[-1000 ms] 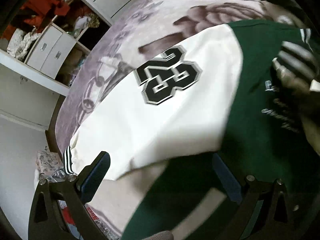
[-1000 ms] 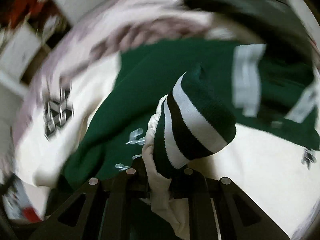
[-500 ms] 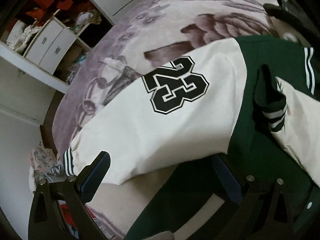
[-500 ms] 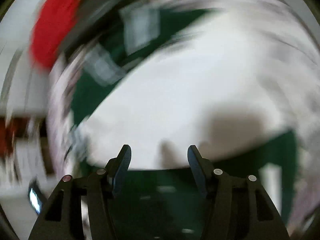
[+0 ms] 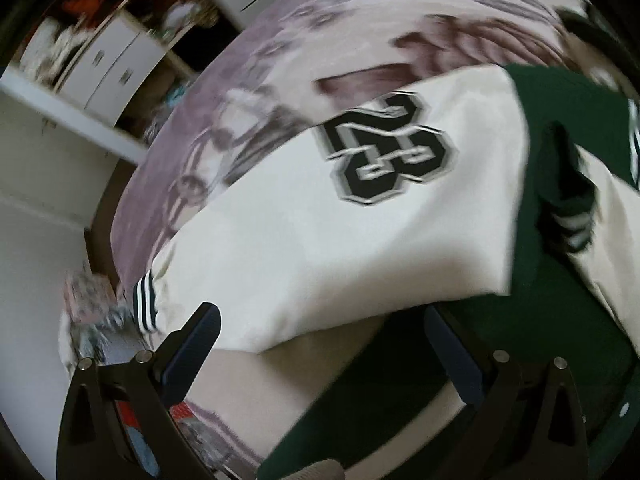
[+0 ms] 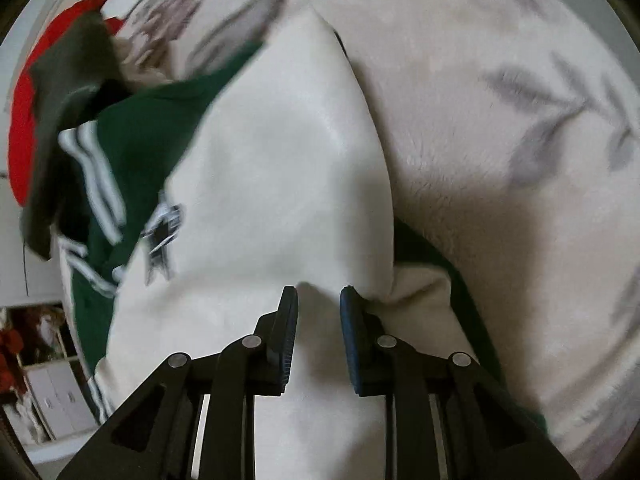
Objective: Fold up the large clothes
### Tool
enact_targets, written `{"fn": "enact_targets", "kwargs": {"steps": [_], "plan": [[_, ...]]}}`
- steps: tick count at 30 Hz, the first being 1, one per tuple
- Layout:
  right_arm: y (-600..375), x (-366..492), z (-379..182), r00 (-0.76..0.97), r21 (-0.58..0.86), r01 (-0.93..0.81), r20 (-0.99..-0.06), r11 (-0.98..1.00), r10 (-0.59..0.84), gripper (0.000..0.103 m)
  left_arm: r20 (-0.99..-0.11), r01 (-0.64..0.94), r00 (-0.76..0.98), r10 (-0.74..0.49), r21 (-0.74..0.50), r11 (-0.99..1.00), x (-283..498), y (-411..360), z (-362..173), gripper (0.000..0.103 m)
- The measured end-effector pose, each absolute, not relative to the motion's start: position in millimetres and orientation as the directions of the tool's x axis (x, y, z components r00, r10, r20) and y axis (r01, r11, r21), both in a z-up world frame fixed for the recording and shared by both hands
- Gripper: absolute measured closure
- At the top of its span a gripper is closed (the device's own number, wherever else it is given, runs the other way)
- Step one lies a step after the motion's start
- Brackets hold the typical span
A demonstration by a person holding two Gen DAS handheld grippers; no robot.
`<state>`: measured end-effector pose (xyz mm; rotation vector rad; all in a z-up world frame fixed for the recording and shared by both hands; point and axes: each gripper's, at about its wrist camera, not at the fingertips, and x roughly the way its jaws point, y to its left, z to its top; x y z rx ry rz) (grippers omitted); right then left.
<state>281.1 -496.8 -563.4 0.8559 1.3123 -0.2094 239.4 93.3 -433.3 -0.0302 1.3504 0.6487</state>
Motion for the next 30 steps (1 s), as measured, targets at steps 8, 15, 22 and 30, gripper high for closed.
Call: {"fn": "enact_targets", "kwargs": {"steps": [8,15,22,30], "plan": [[-440,185,-490,0.25,0.41,0.53,-0.912,0.742,0.325,0.054,-0.991,-0.689,0.058,0.124,0.05,0.723,170,201,-449,0.0],[-287,254,-509,0.137,0.432,0.4,-0.9,0.808,0.414,0.054,-0.915,-0.845,0.343,-0.211,-0.398,0.357,115,269,-523,0.013],[-188,307,-514,0.121,0.461,0.313,-0.887,0.831,0.446,0.054,-0.849,-0.843,0.523,-0.071,-0.528,0.109,90,309,-538,0.098],[-133,325,-515,0.133,0.42,0.236,-0.907,0.876,0.399,0.054,-0.776,-0.772,0.625,0.086,-0.597,0.219,149,400,-521,0.099]]}}
